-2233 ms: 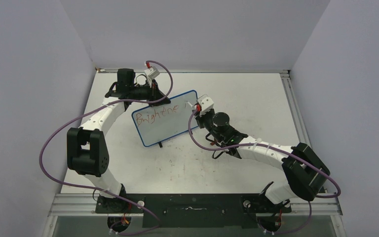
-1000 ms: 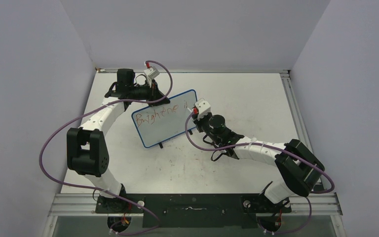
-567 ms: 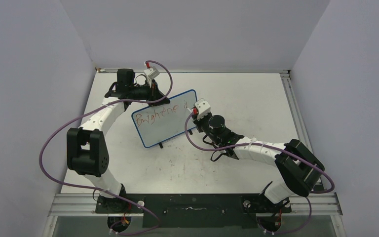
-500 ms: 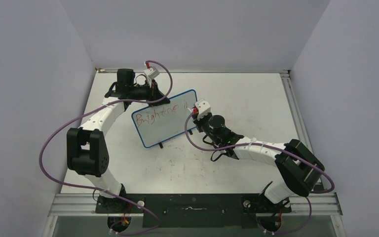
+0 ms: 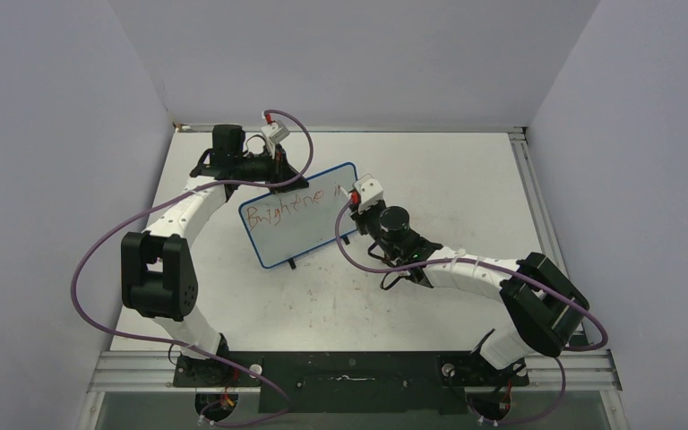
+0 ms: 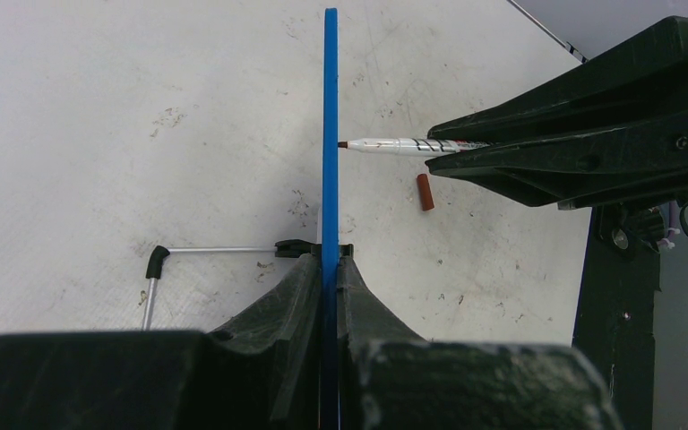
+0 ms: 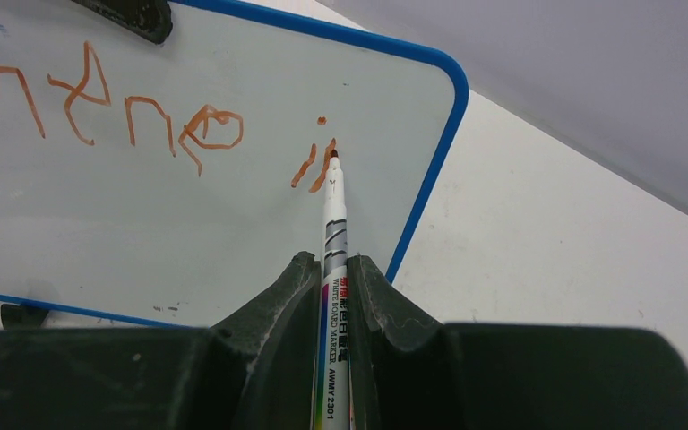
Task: Write a sentence on the whiteboard
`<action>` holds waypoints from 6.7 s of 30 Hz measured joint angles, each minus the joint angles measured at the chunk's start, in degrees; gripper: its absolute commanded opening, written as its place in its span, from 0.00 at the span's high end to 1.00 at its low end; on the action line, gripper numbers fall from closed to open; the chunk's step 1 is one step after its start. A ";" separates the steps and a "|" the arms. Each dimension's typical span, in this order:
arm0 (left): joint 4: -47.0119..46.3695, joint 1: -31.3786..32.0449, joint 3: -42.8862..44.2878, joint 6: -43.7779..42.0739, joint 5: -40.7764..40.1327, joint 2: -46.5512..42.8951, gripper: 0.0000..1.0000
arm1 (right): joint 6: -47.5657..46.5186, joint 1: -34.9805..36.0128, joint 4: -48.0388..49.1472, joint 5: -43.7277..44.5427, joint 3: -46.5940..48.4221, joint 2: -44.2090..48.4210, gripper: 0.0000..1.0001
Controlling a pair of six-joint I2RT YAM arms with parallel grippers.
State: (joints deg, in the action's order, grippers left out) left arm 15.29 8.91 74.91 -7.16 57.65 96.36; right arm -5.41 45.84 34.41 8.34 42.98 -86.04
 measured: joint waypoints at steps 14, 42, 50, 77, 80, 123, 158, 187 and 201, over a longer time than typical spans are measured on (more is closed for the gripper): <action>0.04 0.00 0.00 -0.02 -0.02 -0.02 1.00 | 0.04 -0.11 0.63 2.54 0.42 0.00 0.95; 0.15 0.00 -0.04 -0.20 0.02 -0.02 1.00 | 1.88 4.09 -0.76 4.63 -2.54 2.99 0.95; 0.22 0.00 -0.02 -0.74 0.04 -0.02 1.00 | 2.91 17.20 0.96 3.56 -1.46 0.98 0.95; 0.37 0.00 -0.44 -0.68 0.02 -0.72 1.00 | 1.79 22.82 2.82 4.81 12.48 -20.37 0.95; 0.39 0.00 -0.44 -0.68 0.04 -0.72 1.00 | 1.77 23.06 2.54 5.49 12.48 -20.48 0.95; 0.48 0.00 -0.44 -0.70 -0.02 -0.79 1.00 | 1.16 22.01 8.35 7.93 9.55 -19.12 0.95; 0.59 0.00 -0.44 -0.79 0.02 -0.85 1.00 | 4.57 25.49 3.61 4.24 8.66 -24.63 0.95; 0.68 0.00 -0.46 -0.79 0.02 -0.90 1.00 | 3.28 24.52 5.35 10.32 8.55 -20.98 0.95; 0.66 0.00 -0.46 -0.79 0.00 -0.90 1.00 | 3.30 24.26 5.33 9.73 8.98 -21.64 0.95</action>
State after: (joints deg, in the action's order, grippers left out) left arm 15.94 8.91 74.46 -7.94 57.65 95.46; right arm -2.11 70.11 39.75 18.06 51.96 -107.68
